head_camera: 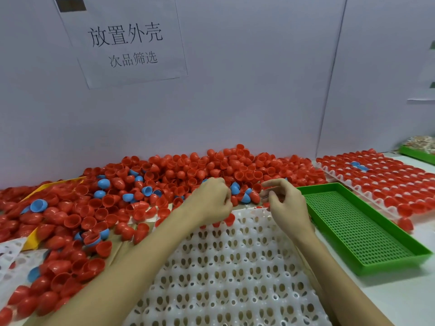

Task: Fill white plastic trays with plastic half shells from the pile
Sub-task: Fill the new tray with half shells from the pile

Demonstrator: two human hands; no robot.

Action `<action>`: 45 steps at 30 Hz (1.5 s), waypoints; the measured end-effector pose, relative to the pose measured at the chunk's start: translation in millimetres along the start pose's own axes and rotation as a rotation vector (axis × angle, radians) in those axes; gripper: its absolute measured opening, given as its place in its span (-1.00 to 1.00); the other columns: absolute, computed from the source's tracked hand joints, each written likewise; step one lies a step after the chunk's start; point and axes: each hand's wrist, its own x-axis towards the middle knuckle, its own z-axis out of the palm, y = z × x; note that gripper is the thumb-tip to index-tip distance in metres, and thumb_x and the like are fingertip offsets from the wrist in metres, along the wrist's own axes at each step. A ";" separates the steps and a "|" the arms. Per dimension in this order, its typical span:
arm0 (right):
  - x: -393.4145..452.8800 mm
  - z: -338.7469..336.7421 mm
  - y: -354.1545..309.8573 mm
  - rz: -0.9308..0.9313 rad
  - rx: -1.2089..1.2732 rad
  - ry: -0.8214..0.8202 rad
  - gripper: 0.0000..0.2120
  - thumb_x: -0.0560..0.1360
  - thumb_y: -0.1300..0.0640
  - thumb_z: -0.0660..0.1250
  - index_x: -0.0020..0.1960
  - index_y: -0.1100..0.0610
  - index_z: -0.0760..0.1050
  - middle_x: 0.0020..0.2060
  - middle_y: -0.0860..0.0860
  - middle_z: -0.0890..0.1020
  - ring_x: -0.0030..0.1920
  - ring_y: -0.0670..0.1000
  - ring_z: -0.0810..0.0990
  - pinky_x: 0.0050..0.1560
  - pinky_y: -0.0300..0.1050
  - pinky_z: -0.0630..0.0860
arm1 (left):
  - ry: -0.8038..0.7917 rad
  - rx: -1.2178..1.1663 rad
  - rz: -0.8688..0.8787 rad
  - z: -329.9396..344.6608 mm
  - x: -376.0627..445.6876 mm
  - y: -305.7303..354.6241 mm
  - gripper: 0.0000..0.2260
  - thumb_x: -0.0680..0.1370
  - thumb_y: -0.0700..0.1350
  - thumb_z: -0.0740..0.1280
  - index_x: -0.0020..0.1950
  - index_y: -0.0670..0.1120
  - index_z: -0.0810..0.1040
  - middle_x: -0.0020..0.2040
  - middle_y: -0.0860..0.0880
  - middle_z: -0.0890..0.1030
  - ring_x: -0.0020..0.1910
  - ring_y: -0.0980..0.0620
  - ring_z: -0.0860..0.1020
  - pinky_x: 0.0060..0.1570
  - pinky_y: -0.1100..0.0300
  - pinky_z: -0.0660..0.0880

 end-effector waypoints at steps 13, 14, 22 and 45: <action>1.1 2.4 4.3 0.028 -0.039 -0.048 -0.71 0.63 0.38 0.24 0.03 0.09 0.66 -0.17 -0.06 0.72 -0.16 -0.20 0.69 -0.09 -0.27 0.61 | -0.137 0.338 -0.163 28.7 72.2 -69.6 -0.42 0.66 -0.12 0.26 0.66 0.04 0.16 0.66 -0.13 0.09 0.58 -0.20 0.17 0.49 -0.11 0.28; 1.5 2.5 4.8 0.027 -0.036 -0.048 -0.70 0.63 0.39 0.24 0.02 0.08 0.66 -0.18 -0.06 0.72 -0.16 -0.20 0.69 -0.12 -0.30 0.59 | -0.189 0.334 -0.163 30.9 73.6 -72.3 -0.41 0.66 -0.12 0.26 0.66 0.07 0.14 0.68 -0.11 0.01 0.61 -0.20 0.11 0.52 -0.15 0.23; 2.1 2.4 7.9 0.041 -0.035 -0.063 -0.67 0.63 0.38 0.24 -0.04 0.04 0.68 -0.20 -0.06 0.73 -0.17 -0.15 0.70 -0.13 -0.22 0.62 | -0.111 0.428 -0.077 39.2 79.2 -71.4 -0.44 0.59 -0.20 0.39 0.55 -0.07 0.28 0.54 -0.10 0.24 0.46 -0.13 0.28 0.28 0.00 0.45; -6.5 0.1 -8.6 -0.106 0.009 -0.193 -0.67 0.64 0.40 0.26 -0.05 0.05 0.68 -0.16 -0.08 0.73 -0.16 -0.09 0.71 -0.10 -0.13 0.68 | 0.396 -1.329 -0.202 -11.4 -86.7 -44.7 -0.81 0.61 -0.23 0.40 0.22 -0.11 0.61 0.15 -0.14 0.69 0.20 -0.09 0.67 0.08 0.07 0.66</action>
